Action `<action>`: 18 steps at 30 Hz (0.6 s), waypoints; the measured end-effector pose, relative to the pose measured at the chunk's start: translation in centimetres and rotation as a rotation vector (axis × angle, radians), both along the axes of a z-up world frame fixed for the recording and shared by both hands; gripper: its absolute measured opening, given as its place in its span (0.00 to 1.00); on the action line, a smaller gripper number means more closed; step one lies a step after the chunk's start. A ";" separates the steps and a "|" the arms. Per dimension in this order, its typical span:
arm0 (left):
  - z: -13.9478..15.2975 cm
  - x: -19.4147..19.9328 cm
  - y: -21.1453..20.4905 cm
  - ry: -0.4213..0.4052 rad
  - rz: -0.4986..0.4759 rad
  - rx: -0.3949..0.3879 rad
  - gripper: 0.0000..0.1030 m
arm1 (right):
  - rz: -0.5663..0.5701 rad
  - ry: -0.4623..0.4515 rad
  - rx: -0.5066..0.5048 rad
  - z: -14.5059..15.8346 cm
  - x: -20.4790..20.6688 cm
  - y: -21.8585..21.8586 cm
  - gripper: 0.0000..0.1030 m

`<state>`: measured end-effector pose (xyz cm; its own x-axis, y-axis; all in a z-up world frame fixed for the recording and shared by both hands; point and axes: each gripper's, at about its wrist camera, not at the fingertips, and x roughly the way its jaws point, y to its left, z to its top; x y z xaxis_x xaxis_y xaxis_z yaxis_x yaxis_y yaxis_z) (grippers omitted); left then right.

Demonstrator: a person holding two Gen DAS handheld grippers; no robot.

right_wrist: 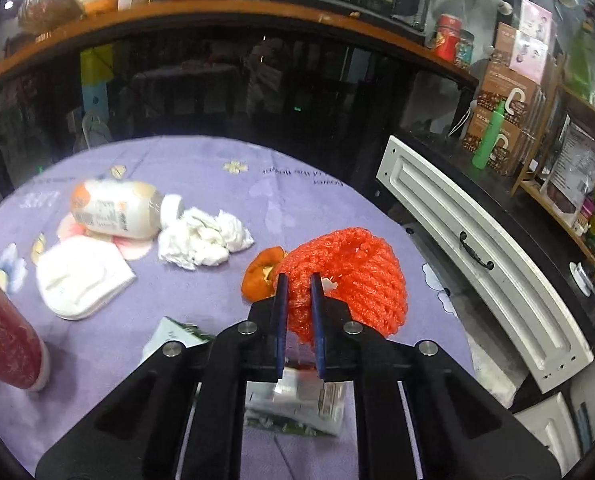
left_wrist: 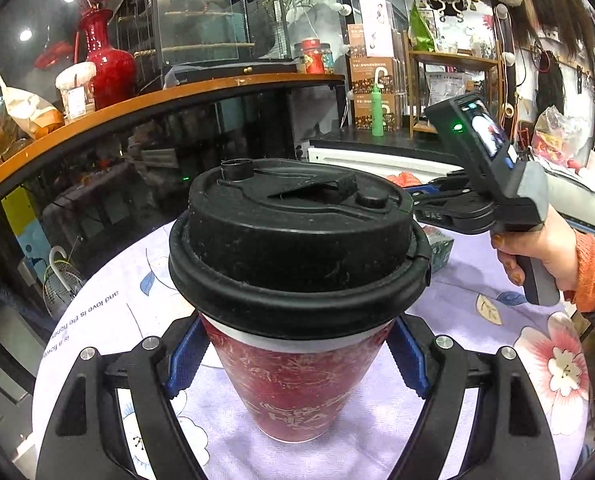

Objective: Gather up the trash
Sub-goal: 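Grasp the orange mesh fruit net with the right gripper while left holds the cup, then carry the net over the black bin and open the right gripper while left carries the cup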

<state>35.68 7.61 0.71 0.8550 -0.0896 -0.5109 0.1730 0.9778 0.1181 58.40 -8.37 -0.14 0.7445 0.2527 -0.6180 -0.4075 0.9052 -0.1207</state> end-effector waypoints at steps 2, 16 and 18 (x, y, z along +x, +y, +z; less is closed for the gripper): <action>0.3 -0.4 -0.2 -0.008 0.002 -0.004 0.76 | 0.002 -0.006 0.018 0.6 -0.8 -0.4 0.11; 2.9 -6.8 -5.5 -0.068 -0.078 -0.060 0.76 | 0.030 -0.029 0.167 3.8 -12.3 -6.9 0.11; 3.1 -8.0 -6.8 -0.071 -0.101 -0.076 0.76 | 0.021 -0.027 0.183 3.9 -14.0 -8.4 0.11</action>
<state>27.70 0.80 3.82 0.8734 -0.2130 -0.4380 0.2646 0.9625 0.0596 44.42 -16.77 3.78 0.7538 0.3745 -0.5399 -0.4249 0.9046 0.0342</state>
